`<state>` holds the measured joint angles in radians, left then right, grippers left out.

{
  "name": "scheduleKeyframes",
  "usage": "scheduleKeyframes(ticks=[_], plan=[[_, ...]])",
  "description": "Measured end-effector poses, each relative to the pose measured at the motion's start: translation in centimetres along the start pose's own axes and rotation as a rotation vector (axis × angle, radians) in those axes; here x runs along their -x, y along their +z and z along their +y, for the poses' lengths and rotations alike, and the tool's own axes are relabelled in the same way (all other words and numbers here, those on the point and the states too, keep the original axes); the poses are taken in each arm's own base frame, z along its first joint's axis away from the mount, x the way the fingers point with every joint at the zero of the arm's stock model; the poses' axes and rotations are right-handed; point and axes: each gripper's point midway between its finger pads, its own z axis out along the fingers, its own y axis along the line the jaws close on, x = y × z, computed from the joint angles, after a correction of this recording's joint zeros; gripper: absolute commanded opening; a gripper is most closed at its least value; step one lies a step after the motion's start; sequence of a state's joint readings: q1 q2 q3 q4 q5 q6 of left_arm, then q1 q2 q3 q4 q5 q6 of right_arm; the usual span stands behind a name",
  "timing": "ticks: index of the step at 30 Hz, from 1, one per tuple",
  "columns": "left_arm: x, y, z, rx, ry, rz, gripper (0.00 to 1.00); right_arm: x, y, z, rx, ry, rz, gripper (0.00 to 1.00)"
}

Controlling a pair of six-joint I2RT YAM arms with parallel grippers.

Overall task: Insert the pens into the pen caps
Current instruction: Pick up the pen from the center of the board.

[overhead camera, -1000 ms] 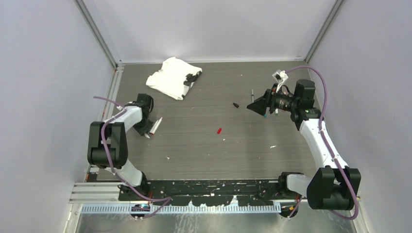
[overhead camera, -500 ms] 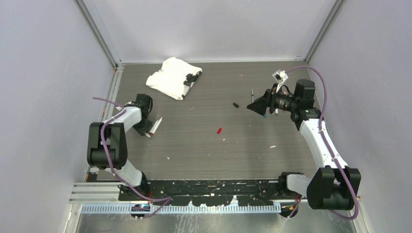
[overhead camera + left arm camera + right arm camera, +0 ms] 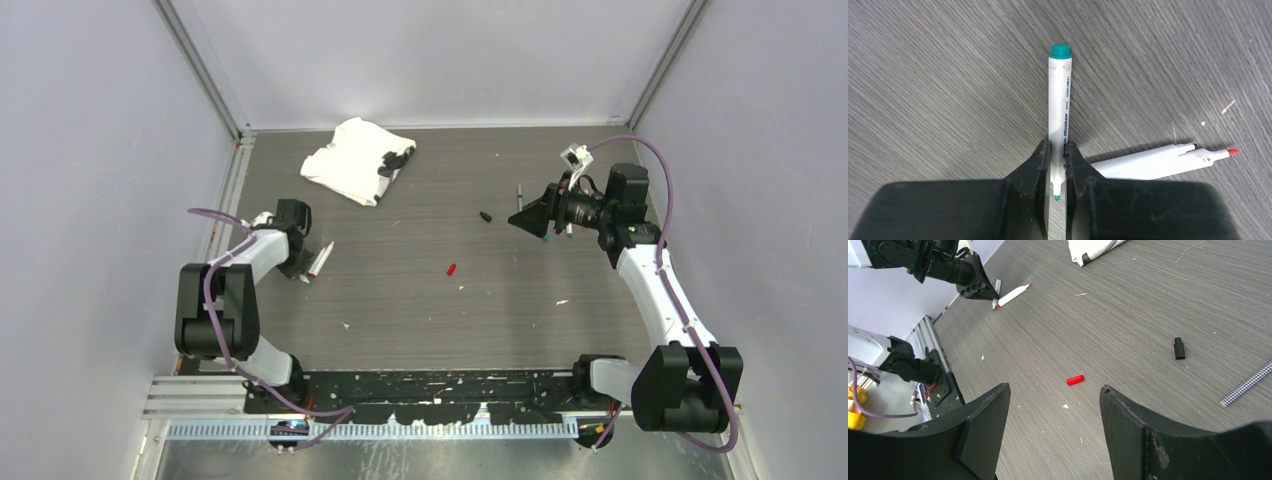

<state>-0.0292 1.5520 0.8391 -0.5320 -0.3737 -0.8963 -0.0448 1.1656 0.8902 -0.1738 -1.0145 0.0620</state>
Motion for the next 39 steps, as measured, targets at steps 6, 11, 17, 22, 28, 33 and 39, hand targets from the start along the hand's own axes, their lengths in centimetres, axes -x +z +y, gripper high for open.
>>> scheduleKeyframes(ticks=[6, 11, 17, 22, 28, 33, 39], plan=[[-0.5, -0.4, 0.4, -0.047, 0.009, -0.009, 0.01, 0.0, 0.0, 0.0, 0.0, 0.0, 0.0, 0.72], [-2.0, -1.6, 1.6, -0.096, 0.034, 0.003, 0.01, 0.0, 0.0, 0.0, 0.0, 0.0, 0.0, 0.72], [-1.0, -4.1, 0.9, -0.208, 0.033, -0.049, 0.01, 0.0, 0.0, 0.0, 0.001, 0.0, 0.0, 0.72], [-0.9, -6.3, -0.6, -0.365, 0.033, -0.067, 0.01, 0.0, 0.0, 0.0, 0.003, -0.011, 0.001, 0.72], [-4.0, -9.0, -3.6, -0.667, 0.092, 0.013, 0.01, -0.8, 0.1, 0.2, 0.025, -0.07, 0.027, 0.72], [-6.7, -12.2, -6.6, -0.921, 0.183, 0.094, 0.01, -2.1, 0.4, 0.9, 0.077, -0.191, 0.07, 0.72], [-12.7, -15.9, -10.7, -1.176, 0.4, 0.277, 0.01, -5.5, 0.7, 2.0, 0.172, -0.432, 0.155, 0.71]])
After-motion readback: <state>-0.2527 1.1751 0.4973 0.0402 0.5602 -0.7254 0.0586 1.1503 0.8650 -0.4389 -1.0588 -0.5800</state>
